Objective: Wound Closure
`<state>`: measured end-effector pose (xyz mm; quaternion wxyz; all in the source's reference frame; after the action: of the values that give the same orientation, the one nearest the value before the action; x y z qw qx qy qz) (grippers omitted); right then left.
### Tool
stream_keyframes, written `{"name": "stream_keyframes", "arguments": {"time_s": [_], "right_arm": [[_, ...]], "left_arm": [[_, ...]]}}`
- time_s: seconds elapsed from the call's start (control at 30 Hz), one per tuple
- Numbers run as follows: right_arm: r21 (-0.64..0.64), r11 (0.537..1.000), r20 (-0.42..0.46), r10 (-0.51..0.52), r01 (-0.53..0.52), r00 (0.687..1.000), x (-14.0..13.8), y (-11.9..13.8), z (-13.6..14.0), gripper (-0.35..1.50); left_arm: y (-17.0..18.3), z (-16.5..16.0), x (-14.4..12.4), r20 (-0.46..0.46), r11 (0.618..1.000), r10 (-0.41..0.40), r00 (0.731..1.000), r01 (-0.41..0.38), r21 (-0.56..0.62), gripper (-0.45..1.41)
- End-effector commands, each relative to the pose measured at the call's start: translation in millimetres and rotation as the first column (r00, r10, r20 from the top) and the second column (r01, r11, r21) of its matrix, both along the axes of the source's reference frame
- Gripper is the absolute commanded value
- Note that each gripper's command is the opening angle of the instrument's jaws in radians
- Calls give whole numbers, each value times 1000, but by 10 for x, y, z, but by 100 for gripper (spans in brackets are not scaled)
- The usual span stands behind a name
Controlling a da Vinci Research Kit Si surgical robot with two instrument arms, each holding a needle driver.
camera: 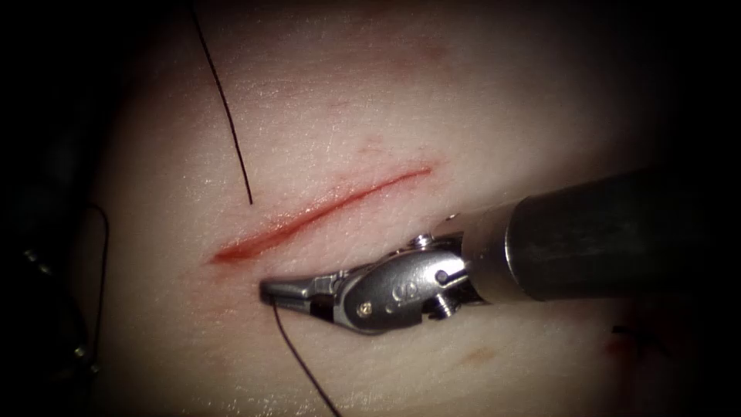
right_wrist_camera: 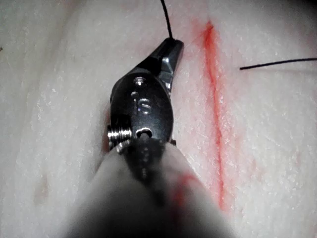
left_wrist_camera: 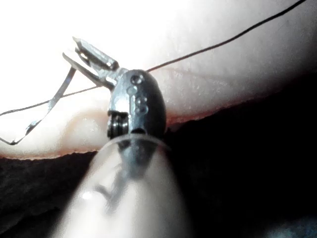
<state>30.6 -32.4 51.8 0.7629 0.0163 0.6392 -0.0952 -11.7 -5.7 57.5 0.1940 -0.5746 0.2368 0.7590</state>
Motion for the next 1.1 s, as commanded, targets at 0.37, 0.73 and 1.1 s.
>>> {"name": "stream_keyframes", "arguments": {"time_s": [0.37,0.73,1.1], "right_arm": [[-9,983,14,-183,184,983,-36,-88,-25,-35],[60,930,60,-367,364,928,-57,-144,-33,-35],[170,852,72,-513,496,856,-67,-179,-28,-35]], "left_arm": [[-7,7,-11,0,1000,1,1000,-1,4,-45],[-8,7,-10,0,1000,1,1000,-1,3,-45],[-8,8,-11,0,1000,1,1000,-1,3,-45]]}}
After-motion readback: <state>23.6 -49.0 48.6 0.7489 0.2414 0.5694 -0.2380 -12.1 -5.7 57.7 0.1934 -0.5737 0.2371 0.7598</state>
